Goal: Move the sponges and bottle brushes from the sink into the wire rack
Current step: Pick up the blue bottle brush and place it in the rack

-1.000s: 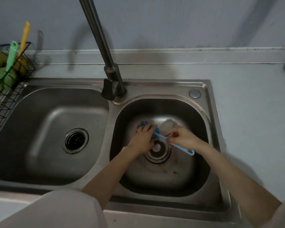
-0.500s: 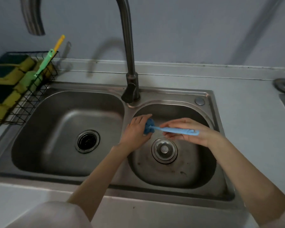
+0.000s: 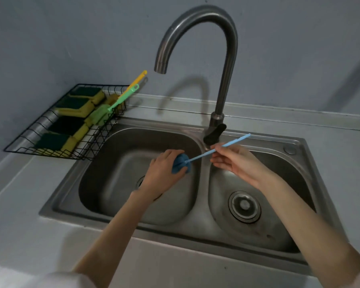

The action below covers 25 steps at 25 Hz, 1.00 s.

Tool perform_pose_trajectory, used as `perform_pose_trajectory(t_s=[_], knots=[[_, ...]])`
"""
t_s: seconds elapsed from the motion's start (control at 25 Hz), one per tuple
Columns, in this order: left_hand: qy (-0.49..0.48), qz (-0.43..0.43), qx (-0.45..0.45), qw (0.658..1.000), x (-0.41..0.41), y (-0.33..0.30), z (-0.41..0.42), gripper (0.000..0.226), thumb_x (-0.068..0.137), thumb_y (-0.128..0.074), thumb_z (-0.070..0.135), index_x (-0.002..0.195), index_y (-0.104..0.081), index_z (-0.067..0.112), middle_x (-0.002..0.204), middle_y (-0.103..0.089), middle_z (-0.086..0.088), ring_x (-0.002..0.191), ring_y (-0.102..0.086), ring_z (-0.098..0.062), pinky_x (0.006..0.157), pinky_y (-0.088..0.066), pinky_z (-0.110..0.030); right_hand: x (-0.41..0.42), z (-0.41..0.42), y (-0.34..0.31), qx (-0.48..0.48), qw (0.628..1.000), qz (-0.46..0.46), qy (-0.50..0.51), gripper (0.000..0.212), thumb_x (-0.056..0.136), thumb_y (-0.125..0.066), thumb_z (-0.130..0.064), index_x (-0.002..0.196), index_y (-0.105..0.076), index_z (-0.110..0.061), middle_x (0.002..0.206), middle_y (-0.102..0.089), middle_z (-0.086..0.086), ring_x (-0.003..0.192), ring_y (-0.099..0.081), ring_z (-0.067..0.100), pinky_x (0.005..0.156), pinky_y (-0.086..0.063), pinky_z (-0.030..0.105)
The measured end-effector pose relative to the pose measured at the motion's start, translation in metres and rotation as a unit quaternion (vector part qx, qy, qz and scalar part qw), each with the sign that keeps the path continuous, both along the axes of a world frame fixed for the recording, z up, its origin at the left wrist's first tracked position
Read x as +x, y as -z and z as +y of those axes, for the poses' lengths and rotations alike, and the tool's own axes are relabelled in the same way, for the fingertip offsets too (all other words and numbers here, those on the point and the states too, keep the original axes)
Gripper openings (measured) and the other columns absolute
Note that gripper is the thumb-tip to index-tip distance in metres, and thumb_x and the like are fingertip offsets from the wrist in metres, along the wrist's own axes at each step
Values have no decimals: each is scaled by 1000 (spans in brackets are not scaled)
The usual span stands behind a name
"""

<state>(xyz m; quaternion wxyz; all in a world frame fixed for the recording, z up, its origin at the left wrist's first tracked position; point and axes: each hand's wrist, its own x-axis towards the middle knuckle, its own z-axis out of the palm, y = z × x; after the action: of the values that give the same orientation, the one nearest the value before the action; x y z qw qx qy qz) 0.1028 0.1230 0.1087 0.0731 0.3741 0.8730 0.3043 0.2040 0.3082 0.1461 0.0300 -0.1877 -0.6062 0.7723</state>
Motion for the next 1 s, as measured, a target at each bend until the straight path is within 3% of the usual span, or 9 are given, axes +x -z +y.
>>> perform_pose_trajectory(t_s=[0.24,0.4,0.76,1.0], knots=[[-44,36,-18,998,-30,-14,-70,48,82,-58,29,127,-44,20,127,-44,-8,115,-40,-23,98,-36,-42,-37,-51,-13,-42,996,44,67,18,89,-50,-8,75,-61,-12,61,-69,-2,58,-68,5,61,-57,17],[-77,57,0,995,-49,-29,-111,47,82,-59,26,126,-45,18,121,-44,-11,112,-41,-25,97,-37,-41,-64,-87,-25,-42,996,65,43,16,90,-50,-14,82,-63,-11,74,-68,3,66,-69,7,65,-57,18],[-123,84,47,988,-107,-57,-175,36,80,-61,24,113,-49,16,119,-51,-8,106,-44,-21,87,-32,-28,-123,-145,-50,-36,993,108,27,22,93,-44,-22,87,-62,-11,67,-74,-2,71,-71,7,66,-57,17],[-164,94,45,981,-140,-55,-186,38,78,-64,22,113,-53,15,122,-49,-14,115,-41,-31,99,-36,-50,-156,-162,-52,-13,993,110,48,20,93,-44,-16,85,-61,-11,84,-67,7,70,-71,8,68,-57,17]])
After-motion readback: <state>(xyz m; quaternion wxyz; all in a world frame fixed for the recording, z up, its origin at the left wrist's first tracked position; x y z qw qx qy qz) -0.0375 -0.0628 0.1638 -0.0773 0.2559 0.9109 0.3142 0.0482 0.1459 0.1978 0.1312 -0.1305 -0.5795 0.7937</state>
